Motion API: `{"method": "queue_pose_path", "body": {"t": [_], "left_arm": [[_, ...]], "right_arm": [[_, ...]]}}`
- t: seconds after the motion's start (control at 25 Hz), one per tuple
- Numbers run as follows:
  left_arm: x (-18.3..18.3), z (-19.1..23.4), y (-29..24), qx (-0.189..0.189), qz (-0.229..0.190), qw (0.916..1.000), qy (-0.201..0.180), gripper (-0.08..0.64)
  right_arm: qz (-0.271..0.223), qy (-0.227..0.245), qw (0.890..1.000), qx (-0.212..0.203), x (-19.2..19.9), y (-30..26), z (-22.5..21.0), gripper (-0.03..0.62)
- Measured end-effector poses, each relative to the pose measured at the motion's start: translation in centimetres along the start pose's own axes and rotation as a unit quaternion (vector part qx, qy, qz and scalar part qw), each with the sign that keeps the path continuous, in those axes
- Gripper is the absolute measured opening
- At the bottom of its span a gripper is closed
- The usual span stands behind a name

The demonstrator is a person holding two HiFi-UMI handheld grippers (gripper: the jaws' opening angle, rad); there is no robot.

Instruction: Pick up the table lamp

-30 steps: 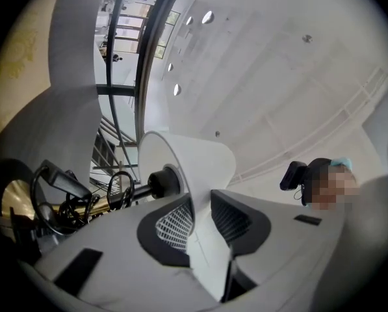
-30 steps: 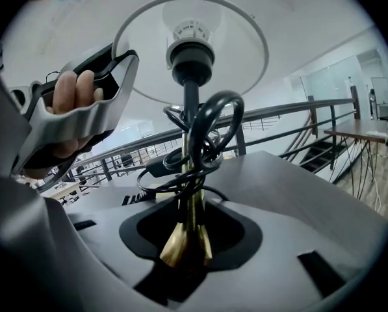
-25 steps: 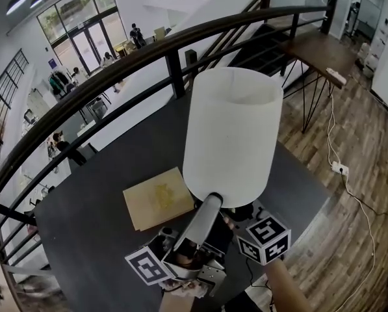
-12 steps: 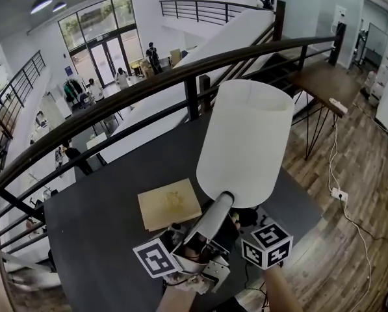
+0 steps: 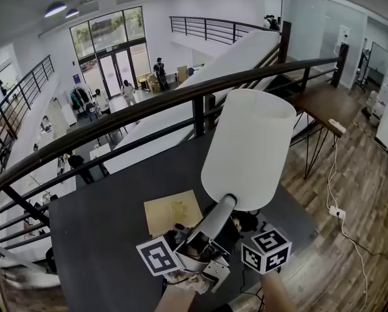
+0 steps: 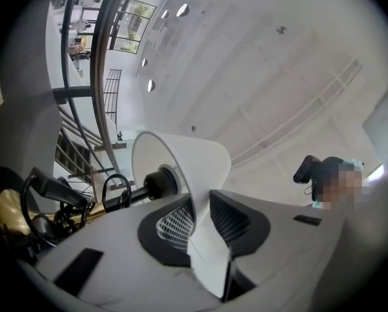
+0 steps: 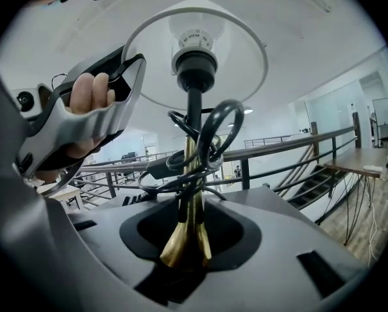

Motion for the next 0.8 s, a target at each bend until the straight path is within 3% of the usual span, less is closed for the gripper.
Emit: {"method": "queue_pose_path", "body": {"t": [0.8], "left_arm": [[-0.1,-2.8,0.0,0.017,0.003,0.9998,-0.009,0.086]], "right_arm": [[-0.012,0.001,1.000,-0.005,-1.9,0.7,1.6,0.135]]}}
Point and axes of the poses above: the fingertips, and each gripper's own axes: y backward along the fingers, z to its left, x out of its underside, the point moved 2 cm from there along y, backward along the fingers, and after that the axes turned 14 degrees about -z, right-handed, at the moved point
